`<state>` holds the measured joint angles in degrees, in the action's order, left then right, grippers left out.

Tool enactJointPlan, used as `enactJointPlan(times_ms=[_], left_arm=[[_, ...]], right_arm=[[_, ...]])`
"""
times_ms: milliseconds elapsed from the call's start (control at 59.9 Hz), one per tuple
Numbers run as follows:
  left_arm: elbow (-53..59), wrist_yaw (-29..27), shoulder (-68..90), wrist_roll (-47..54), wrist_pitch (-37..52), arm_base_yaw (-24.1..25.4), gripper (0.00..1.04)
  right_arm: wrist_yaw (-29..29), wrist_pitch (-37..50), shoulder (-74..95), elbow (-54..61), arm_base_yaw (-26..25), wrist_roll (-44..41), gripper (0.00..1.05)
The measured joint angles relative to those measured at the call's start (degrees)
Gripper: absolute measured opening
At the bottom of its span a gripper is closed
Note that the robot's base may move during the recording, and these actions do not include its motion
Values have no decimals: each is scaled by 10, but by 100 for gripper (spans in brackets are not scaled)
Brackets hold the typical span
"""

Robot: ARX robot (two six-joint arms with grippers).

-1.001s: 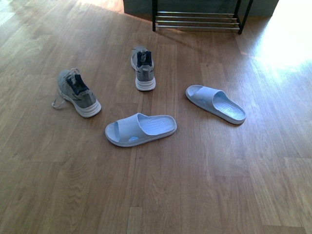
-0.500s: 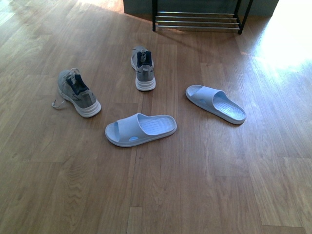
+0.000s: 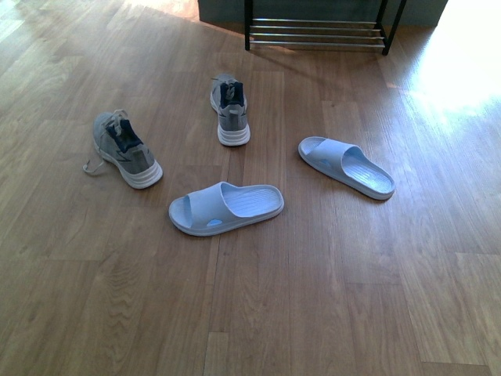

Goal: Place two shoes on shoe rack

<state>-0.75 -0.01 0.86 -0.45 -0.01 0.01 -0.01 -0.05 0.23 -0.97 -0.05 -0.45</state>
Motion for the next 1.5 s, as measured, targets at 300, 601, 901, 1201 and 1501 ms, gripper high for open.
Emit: enactJointPlan(times_ms=[300,601,901,1201,1501], left_arm=[[0,0,0,0,0,0,95],[0,0,0,0,0,0,95],[0,0,0,0,0,0,95],[0,0,0,0,0,0,95],[0,0,0,0,0,0,95]], right_arm=[[0,0,0,0,0,0,96],[0,0,0,0,0,0,96],[0,0,0,0,0,0,96],[0,0,0,0,0,0,96],[1,0,0,0,0,0,96]])
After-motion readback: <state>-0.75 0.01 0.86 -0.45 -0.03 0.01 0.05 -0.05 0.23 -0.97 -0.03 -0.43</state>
